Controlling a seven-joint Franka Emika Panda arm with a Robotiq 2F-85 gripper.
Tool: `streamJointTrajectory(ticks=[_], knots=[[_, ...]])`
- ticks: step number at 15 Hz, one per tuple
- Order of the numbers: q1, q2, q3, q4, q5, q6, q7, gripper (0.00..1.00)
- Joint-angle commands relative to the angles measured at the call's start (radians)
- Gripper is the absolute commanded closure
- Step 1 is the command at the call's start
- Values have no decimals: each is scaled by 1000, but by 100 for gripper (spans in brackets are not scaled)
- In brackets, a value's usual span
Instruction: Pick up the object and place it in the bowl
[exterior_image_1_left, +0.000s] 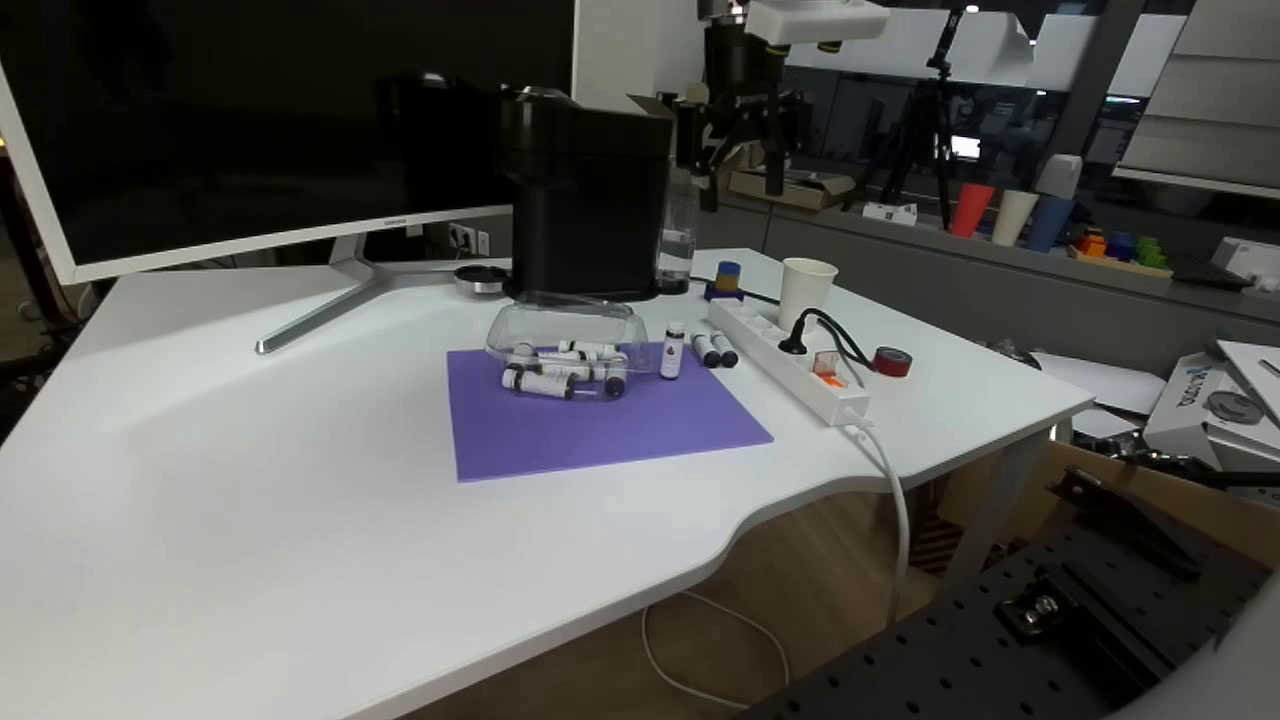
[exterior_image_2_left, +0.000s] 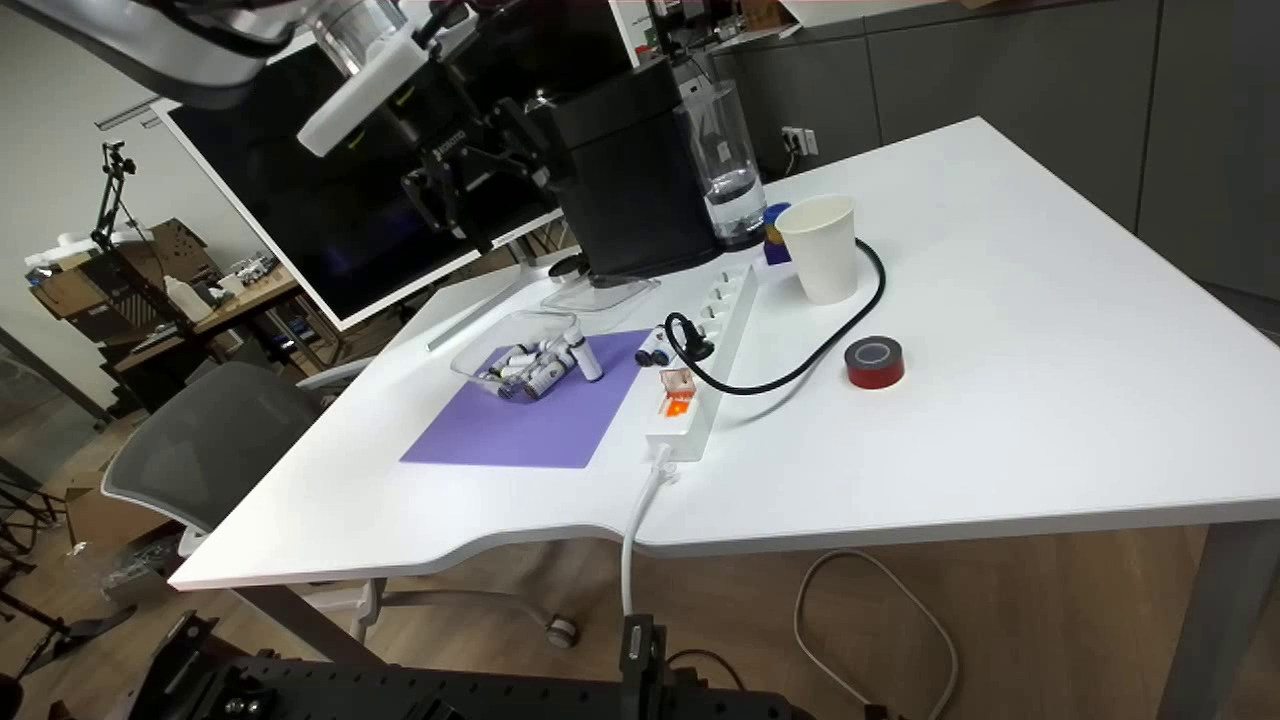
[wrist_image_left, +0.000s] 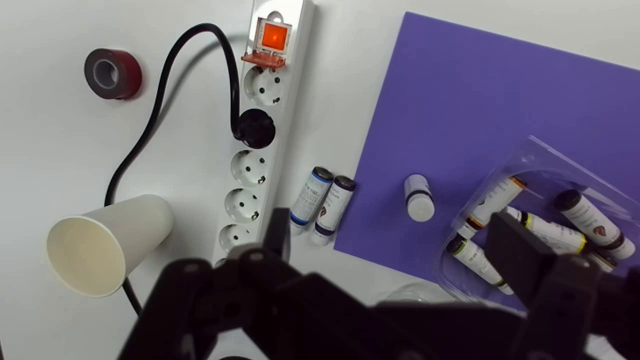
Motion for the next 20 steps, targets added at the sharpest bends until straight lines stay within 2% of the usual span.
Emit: streamJointTrajectory(ticks=[1,9,19,20], knots=[[-7,128,-14,105,26,-11,-54,0],[0,333,3,240,35,-13,-107,0],[41,470,13,332,13,-29,-102,0],[43,478,13,339,14,-31,-103,25]])
